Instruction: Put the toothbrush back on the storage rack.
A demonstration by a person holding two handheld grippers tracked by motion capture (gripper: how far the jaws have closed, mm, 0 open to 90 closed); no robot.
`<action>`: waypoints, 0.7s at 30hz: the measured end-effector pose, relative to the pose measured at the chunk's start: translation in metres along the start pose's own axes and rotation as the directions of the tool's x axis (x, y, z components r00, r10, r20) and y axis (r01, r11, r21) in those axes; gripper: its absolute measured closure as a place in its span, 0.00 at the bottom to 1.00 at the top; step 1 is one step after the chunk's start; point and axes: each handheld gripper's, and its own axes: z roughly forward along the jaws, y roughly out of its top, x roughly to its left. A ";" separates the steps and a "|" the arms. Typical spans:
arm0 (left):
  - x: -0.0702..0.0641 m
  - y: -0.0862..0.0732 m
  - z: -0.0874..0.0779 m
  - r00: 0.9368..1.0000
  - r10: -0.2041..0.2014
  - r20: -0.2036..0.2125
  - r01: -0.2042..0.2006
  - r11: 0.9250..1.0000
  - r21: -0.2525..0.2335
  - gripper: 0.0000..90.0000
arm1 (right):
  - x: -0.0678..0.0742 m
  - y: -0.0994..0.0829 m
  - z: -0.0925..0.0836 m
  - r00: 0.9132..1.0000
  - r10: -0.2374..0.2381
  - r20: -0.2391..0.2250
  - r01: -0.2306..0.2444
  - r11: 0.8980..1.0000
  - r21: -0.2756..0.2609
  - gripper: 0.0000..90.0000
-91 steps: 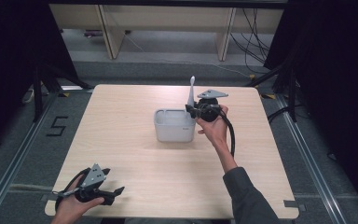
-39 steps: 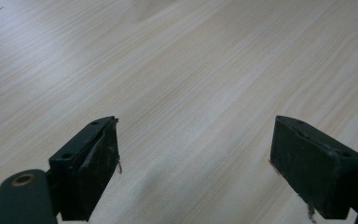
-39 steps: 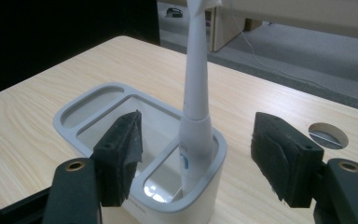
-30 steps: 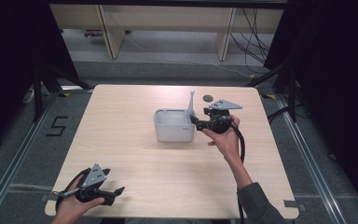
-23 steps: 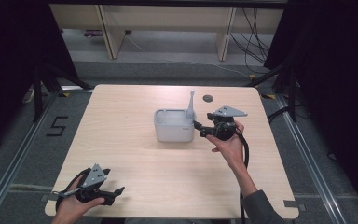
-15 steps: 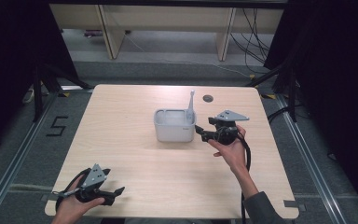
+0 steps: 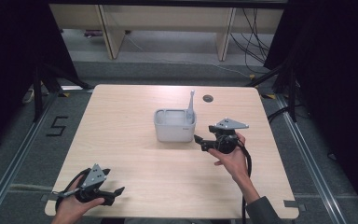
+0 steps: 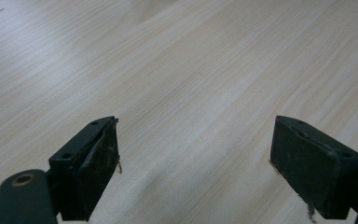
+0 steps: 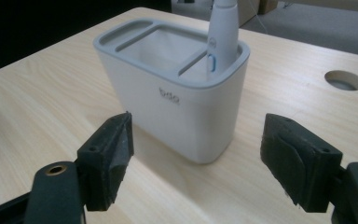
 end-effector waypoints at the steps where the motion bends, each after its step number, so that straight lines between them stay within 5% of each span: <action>1: 0.000 0.000 0.000 1.000 0.000 0.000 0.000 1.000 0.002 0.17 | 0.002 -0.002 -0.001 1.000 0.027 -0.001 -0.026 1.000 0.007 0.28; 7: 0.001 0.000 0.000 1.000 0.010 -0.002 -0.010 1.000 0.007 0.17 | 0.003 -0.010 -0.007 1.000 0.003 -0.002 -0.003 1.000 0.014 0.28; 8: 0.001 0.000 0.000 1.000 0.016 -0.009 -0.016 1.000 0.013 0.17 | 0.006 -0.011 -0.008 0.999 0.046 -0.011 -0.046 0.999 0.029 0.28; 9: 0.002 0.000 -0.001 1.000 0.026 -0.011 -0.026 0.999 0.020 0.17 | 0.004 -0.012 -0.008 1.000 0.011 -0.007 -0.011 1.000 0.011 0.28; 11: 0.002 0.000 -0.002 0.999 0.031 -0.009 -0.031 0.999 0.033 0.17 | 0.007 -0.015 -0.010 0.999 0.039 -0.017 -0.039 0.999 0.015 0.27; 12: 0.001 0.000 0.000 1.000 0.008 -0.006 -0.008 1.000 0.010 0.17 | 0.005 -0.016 -0.010 1.000 0.004 -0.011 -0.004 1.000 0.011 0.27; 14: 0.000 0.000 -0.001 1.000 0.010 -0.004 -0.010 1.000 0.016 0.17 | 0.010 -0.019 -0.013 0.999 0.042 -0.015 -0.042 0.999 0.025 0.27; 21: 0.001 0.000 -0.001 1.000 0.016 -0.005 -0.016 1.000 0.021 0.17 | 0.013 -0.028 -0.016 0.999 0.006 -0.040 -0.005 1.000 0.022 0.26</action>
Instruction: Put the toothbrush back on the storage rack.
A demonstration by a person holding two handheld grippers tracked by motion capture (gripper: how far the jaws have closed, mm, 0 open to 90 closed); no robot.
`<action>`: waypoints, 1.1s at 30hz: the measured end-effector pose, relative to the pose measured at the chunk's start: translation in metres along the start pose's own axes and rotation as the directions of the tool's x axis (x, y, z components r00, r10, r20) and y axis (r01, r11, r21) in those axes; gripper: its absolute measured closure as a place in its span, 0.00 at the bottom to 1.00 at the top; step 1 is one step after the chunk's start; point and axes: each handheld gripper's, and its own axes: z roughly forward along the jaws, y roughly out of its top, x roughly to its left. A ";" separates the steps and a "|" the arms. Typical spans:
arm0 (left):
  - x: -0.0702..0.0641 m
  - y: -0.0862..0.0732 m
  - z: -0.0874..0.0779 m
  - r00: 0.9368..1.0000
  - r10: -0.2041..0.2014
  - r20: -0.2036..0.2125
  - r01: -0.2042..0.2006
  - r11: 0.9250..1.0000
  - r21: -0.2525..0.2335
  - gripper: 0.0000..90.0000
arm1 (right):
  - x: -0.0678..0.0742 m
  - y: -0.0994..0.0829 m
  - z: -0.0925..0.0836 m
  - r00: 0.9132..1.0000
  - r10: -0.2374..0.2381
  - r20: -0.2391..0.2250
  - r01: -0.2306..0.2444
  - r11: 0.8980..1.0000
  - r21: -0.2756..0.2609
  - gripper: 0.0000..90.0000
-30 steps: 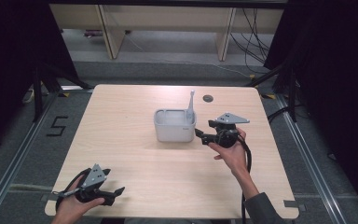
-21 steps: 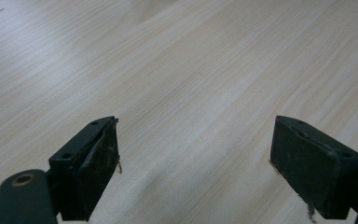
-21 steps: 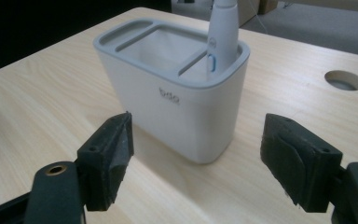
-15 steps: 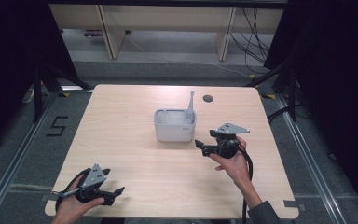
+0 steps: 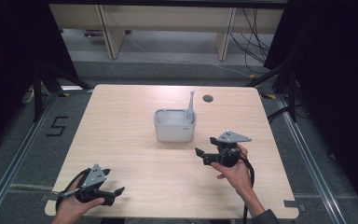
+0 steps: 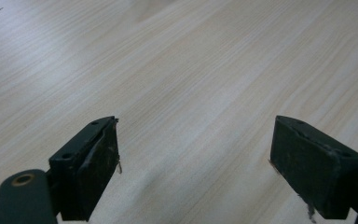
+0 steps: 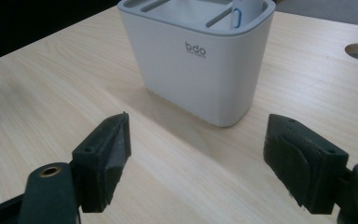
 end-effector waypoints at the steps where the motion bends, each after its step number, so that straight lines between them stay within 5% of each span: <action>1: 0.000 0.000 0.000 1.000 0.004 -0.001 -0.004 1.000 0.003 0.17 | 0.001 -0.001 0.000 1.000 0.016 0.005 -0.016 1.000 -0.003 0.26; 5: 0.000 0.000 0.000 1.000 -0.004 0.003 0.004 1.000 -0.003 0.17 | 0.002 -0.006 -0.002 1.000 0.005 0.005 -0.005 1.000 0.009 0.26; 7: 0.000 -0.001 0.000 1.000 -0.006 -0.001 0.006 1.000 -0.008 0.17 | 0.004 -0.009 -0.003 0.999 0.044 0.000 -0.044 0.999 0.031 0.24; 10: 0.000 0.000 0.000 1.000 -0.005 -0.003 0.005 1.000 -0.004 0.17 | 0.003 -0.011 -0.003 1.000 0.005 -0.003 -0.005 1.000 0.015 0.24; 28: 0.000 -0.001 0.000 1.000 -0.005 -0.004 0.005 1.000 -0.008 0.17 | 0.013 -0.028 -0.012 0.999 0.046 -0.007 -0.046 0.998 0.049 0.23; 33: 0.000 -0.001 0.000 1.000 -0.006 -0.003 0.006 1.000 -0.013 0.17 | 0.012 -0.033 -0.014 1.000 0.022 -0.001 -0.022 0.999 0.040 0.22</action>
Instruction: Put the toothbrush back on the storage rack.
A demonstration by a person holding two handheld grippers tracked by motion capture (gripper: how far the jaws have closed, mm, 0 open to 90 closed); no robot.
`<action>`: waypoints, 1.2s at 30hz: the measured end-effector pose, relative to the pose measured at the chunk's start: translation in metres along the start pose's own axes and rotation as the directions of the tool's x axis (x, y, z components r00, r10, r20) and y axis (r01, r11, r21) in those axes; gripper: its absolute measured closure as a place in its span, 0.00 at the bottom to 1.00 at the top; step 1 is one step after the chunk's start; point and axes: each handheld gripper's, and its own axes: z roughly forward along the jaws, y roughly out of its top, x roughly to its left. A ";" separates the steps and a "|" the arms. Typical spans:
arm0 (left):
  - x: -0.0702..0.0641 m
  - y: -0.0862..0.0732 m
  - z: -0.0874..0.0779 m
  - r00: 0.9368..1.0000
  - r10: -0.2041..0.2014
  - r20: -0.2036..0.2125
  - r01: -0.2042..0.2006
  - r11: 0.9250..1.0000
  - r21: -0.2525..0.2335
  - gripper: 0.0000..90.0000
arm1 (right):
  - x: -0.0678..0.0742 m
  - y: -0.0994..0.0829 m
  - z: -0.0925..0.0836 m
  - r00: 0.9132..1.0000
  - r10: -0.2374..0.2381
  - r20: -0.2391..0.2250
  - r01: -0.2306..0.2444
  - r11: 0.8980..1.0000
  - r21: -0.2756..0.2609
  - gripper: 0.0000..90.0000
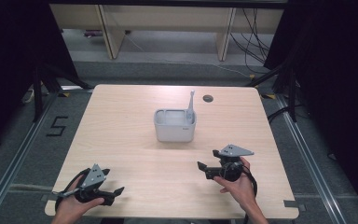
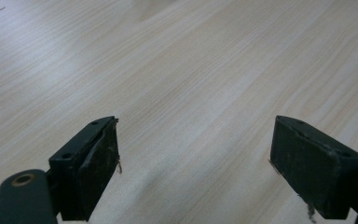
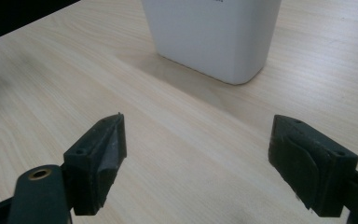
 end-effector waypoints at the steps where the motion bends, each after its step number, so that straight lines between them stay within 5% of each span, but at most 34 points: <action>1: 0.000 0.000 0.000 1.000 -0.001 -0.001 0.001 1.000 -0.001 0.17 | 0.000 0.000 0.000 1.000 0.000 0.000 0.000 1.000 0.000 0.22; 6: 0.000 0.000 0.000 1.000 0.001 0.000 -0.001 1.000 0.002 0.17 | 0.004 -0.004 -0.003 1.000 0.030 -0.007 -0.029 0.999 0.024 0.22; 9: 0.000 -0.001 0.000 1.000 -0.001 -0.002 0.001 1.000 0.000 0.17 | 0.004 -0.007 -0.003 1.000 -0.003 0.001 0.003 1.000 0.031 0.21; 10: 0.000 -0.001 0.000 1.000 -0.001 0.000 0.001 1.000 0.001 0.17 | 0.006 -0.008 -0.003 1.000 0.026 -0.008 -0.026 0.999 0.035 0.21; 13: 0.000 0.000 -0.001 1.000 0.001 -0.005 -0.001 1.000 0.010 0.17 | 0.005 -0.010 -0.004 1.000 -0.006 -0.014 0.006 0.999 0.035 0.20; 14: 0.000 0.000 -0.001 1.000 0.002 -0.005 -0.002 1.000 0.010 0.17 | 0.007 -0.011 -0.004 1.000 0.022 -0.012 -0.021 0.999 0.048 0.19; 15: 0.000 0.000 -0.001 1.000 0.002 -0.005 -0.002 1.000 0.010 0.17 | 0.005 -0.011 -0.005 1.000 -0.013 -0.011 0.014 0.998 0.055 0.19; 20: -0.001 -0.001 -0.001 1.000 0.002 -0.005 -0.002 1.000 0.011 0.17 | 0.009 -0.016 -0.006 0.999 0.027 -0.021 -0.025 0.996 0.082 0.19; 30: 0.000 -0.001 -0.002 1.000 0.013 0.001 -0.013 1.000 0.017 0.17 | 0.011 -0.022 -0.010 0.999 -0.040 -0.017 0.041 0.993 0.112 0.19; 31: 0.000 -0.001 -0.002 1.000 0.012 0.000 -0.012 1.000 0.017 0.17 | 0.015 -0.023 -0.011 1.000 0.009 -0.014 -0.007 0.992 0.127 0.19; 36: 0.000 -0.001 -0.001 1.000 0.011 0.004 -0.011 1.000 0.016 0.17 | 0.013 -0.026 -0.014 1.000 -0.018 -0.005 0.019 0.991 0.131 0.18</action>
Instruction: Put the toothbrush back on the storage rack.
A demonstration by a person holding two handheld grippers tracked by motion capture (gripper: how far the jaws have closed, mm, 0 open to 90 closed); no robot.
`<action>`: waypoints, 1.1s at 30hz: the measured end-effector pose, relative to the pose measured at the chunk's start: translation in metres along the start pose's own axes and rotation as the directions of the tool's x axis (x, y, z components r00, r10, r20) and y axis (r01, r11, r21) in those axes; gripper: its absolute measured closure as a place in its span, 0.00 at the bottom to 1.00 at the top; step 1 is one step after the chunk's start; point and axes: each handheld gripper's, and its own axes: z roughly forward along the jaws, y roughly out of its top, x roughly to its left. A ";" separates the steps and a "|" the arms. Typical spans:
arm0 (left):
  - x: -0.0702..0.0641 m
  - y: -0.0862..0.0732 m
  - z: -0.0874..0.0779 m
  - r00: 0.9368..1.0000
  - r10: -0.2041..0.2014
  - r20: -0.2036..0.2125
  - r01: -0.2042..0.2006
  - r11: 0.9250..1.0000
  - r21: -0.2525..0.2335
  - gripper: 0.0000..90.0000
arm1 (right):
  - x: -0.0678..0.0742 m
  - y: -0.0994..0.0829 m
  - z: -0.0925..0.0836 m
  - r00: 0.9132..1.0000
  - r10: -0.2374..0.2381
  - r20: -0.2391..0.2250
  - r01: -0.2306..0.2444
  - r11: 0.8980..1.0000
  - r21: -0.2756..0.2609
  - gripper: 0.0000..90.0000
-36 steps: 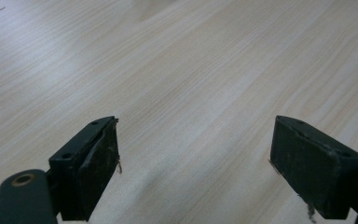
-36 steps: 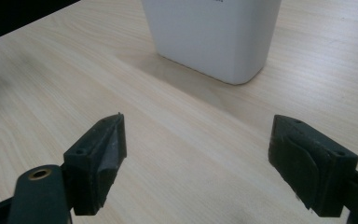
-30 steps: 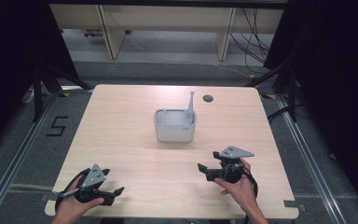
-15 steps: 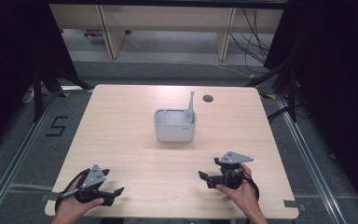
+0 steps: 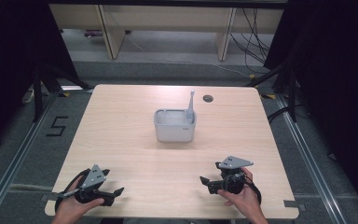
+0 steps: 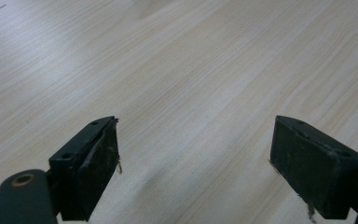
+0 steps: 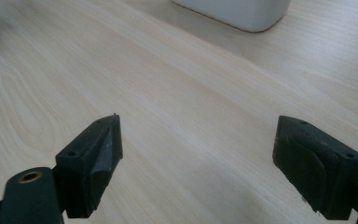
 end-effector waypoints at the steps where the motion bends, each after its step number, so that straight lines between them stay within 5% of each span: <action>1: 0.000 0.000 0.000 1.000 0.000 0.000 0.000 1.000 0.000 0.17 | 0.000 -0.001 -0.001 1.000 0.001 -0.003 -0.001 1.000 0.002 0.18; 5: 0.000 0.000 0.000 1.000 0.000 -0.003 0.000 1.000 0.002 0.17 | -0.002 -0.003 -0.003 1.000 -0.016 -0.011 0.016 1.000 0.005 0.18; 6: 0.000 0.000 0.000 1.000 0.000 -0.003 0.000 1.000 0.002 0.17 | 0.001 -0.004 -0.004 0.999 0.028 -0.015 -0.027 0.999 0.024 0.18; 10: 0.000 0.000 0.000 1.000 -0.001 -0.004 0.001 1.000 0.001 0.17 | -0.002 -0.007 -0.004 1.000 -0.020 -0.004 0.020 0.999 0.030 0.18; 20: -0.001 0.000 0.000 1.000 -0.014 -0.005 0.014 1.000 -0.004 0.17 | 0.003 -0.018 -0.011 1.000 -0.014 0.000 0.014 0.997 0.076 0.18; 22: -0.001 -0.001 0.000 1.000 -0.015 -0.008 0.015 1.000 -0.011 0.17 | 0.002 -0.019 -0.011 0.999 -0.053 -0.001 0.053 0.996 0.076 0.18; 27: 0.000 0.000 -0.001 1.000 -0.012 -0.013 0.012 1.000 0.001 0.17 | 0.006 -0.022 -0.012 1.000 -0.023 -0.006 0.024 0.996 0.086 0.18; 33: -0.001 -0.001 0.001 1.000 -0.015 0.002 0.015 1.000 -0.012 0.17 | 0.004 -0.023 -0.012 0.998 -0.059 -0.009 0.060 0.995 0.082 0.18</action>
